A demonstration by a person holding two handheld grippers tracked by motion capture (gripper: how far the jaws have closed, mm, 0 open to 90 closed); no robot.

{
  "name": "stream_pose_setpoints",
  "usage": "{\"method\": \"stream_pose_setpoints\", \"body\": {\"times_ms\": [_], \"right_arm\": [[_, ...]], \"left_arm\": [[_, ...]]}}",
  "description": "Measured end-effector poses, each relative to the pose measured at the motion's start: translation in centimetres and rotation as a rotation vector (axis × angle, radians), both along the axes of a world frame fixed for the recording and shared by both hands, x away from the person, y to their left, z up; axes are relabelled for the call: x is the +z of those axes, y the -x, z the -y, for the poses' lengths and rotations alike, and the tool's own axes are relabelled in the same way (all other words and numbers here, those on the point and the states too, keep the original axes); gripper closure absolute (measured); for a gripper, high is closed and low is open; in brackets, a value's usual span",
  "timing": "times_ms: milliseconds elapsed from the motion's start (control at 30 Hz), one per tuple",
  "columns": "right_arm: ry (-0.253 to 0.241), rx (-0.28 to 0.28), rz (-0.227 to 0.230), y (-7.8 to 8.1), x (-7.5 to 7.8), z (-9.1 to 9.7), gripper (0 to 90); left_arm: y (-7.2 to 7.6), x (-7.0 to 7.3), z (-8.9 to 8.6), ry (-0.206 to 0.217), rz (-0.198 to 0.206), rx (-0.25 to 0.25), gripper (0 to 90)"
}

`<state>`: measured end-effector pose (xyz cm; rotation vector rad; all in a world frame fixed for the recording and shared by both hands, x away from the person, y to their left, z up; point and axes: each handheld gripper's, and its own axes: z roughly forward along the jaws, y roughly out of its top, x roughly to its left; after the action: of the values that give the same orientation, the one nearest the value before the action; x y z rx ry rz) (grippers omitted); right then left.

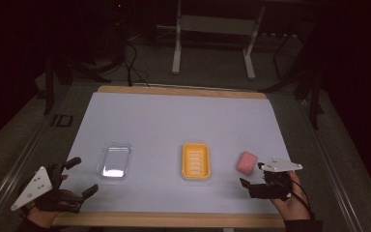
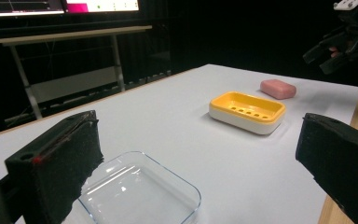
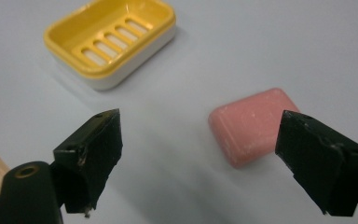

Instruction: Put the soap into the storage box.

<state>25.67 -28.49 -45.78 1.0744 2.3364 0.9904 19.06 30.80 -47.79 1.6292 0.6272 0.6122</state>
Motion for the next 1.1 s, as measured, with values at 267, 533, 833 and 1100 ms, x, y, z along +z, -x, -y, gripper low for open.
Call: {"method": "stream_pose_setpoints", "body": {"times_ms": [267, 533, 833, 1100], "right_arm": [[0.058, -0.031, -0.116, -0.3, 0.1, -1.0, 14.0], [0.118, -0.085, -0.268, -0.6, -0.3, -1.6, 14.1], [0.136, -0.177, -0.415, -1.1, -0.4, -2.2, 17.2], [0.099, -0.352, -0.558, -1.8, -0.1, -2.6, 21.8]], "left_arm": [[0.0, 0.0, 0.0, -0.008, -0.006, -0.001, 0.4], [0.0, 0.0, 0.1, -0.006, -0.01, -0.002, 0.4], [0.0, 0.0, 0.1, -0.008, -0.014, -0.002, 0.4], [0.0, 0.0, 0.1, -0.013, -0.016, 0.005, 0.4]]}}
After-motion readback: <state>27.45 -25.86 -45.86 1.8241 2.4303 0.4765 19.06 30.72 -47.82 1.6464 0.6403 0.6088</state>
